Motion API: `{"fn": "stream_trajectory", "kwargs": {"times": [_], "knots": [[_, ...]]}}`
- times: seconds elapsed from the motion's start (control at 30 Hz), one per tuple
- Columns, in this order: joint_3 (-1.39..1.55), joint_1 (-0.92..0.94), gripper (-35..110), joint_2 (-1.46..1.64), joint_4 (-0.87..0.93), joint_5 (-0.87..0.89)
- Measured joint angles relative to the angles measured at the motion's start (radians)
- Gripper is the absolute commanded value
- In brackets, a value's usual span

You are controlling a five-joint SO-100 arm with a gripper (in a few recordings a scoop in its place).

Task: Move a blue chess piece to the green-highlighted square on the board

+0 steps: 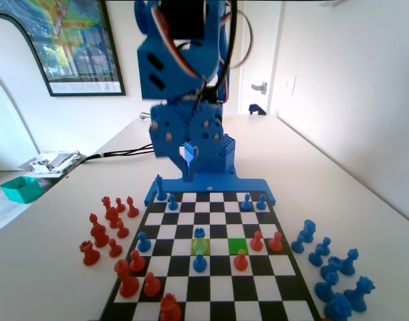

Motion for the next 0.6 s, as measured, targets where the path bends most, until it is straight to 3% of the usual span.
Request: {"fn": "stream_trajectory", "kwargs": {"times": [0.6], "knots": [[0.012,-0.029,15,-0.186,-0.287,0.066]]}}
